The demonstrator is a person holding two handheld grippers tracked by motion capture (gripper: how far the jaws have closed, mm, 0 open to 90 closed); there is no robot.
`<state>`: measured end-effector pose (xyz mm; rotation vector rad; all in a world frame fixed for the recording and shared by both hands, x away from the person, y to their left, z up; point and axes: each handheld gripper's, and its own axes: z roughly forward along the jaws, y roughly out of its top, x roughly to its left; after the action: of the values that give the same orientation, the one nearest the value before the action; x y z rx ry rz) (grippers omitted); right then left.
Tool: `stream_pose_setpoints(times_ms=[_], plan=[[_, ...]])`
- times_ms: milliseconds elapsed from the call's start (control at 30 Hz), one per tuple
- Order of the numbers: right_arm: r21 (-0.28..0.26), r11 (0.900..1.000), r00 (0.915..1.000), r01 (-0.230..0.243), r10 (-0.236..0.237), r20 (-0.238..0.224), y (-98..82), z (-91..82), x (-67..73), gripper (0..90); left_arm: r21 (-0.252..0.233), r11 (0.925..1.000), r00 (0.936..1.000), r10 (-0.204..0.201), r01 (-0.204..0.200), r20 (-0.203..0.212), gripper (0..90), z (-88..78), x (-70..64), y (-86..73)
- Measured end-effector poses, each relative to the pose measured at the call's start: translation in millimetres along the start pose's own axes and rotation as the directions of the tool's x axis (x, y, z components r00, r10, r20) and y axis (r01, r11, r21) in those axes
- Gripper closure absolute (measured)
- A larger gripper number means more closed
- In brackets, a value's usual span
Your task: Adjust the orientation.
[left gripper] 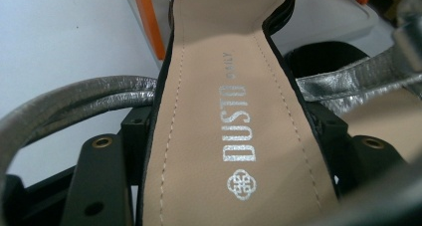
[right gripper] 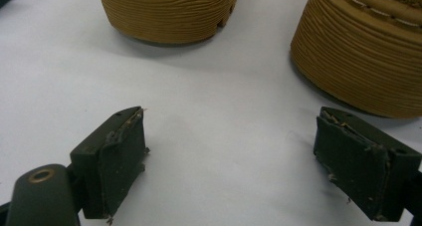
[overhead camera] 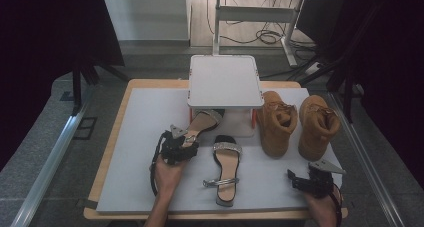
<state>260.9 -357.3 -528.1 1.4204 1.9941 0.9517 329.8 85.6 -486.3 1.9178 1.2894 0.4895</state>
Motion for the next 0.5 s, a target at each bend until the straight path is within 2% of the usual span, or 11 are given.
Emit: stream_pose_setpoints(times_ms=[500], plan=[[0.0, 1.0, 1.0, 0.0, 0.0, -0.001, 0.0, 0.0, -0.1, 12.7, 0.005, 0.9989, 0.9956, -0.045, 0.046, -0.082, 38.7, 25.4, -9.8, 13.7]])
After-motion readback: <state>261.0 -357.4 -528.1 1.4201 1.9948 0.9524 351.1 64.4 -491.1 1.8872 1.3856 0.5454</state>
